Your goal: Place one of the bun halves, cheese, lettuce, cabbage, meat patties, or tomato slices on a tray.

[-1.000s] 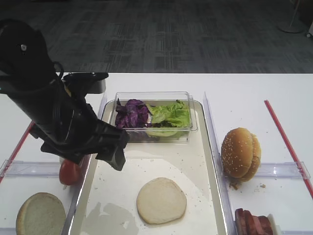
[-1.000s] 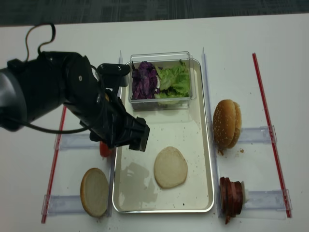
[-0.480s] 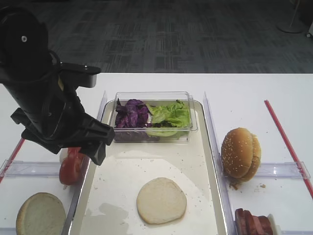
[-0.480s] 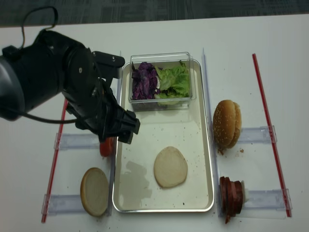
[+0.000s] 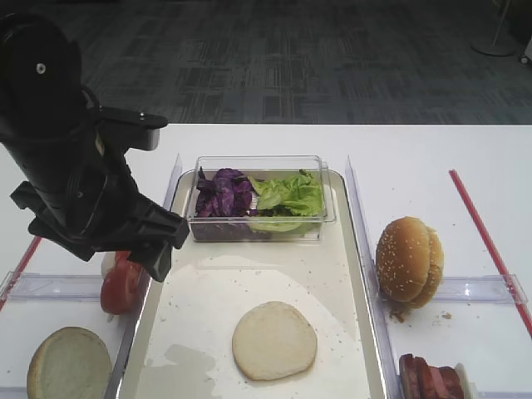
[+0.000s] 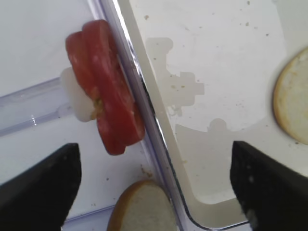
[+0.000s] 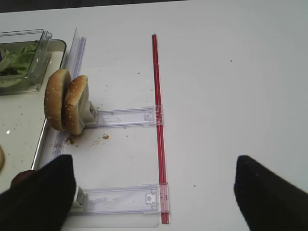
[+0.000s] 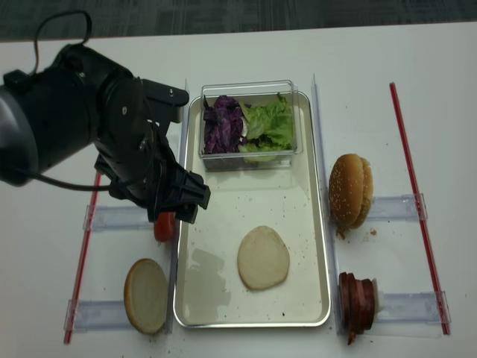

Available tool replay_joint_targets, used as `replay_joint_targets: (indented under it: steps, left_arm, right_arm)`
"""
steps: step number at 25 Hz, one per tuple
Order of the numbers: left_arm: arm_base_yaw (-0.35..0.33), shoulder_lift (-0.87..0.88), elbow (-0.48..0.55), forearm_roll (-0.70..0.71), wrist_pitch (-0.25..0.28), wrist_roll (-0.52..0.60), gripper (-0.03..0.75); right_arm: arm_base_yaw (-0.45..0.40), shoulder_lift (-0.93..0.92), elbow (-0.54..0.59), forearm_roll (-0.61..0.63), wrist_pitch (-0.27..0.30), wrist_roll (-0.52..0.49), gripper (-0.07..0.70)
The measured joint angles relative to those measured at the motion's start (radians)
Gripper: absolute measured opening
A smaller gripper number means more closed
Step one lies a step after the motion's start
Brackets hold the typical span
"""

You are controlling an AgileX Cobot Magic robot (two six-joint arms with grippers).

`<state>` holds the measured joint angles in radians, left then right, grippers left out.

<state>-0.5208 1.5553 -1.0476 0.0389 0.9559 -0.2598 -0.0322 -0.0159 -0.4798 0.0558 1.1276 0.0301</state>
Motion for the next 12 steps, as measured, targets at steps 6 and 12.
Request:
replay_joint_targets:
  steps: [6, 12]
  left_arm:
    - [0.081, 0.0, 0.0, 0.004, 0.009, 0.005, 0.577]
    - [0.258, 0.0, 0.0, 0.007, 0.05, 0.057, 0.577]
  right_arm:
    - [0.0, 0.0, 0.0, 0.0, 0.0, 0.0, 0.678]
    - [0.0, 0.0, 0.0, 0.0, 0.0, 0.0, 0.678]
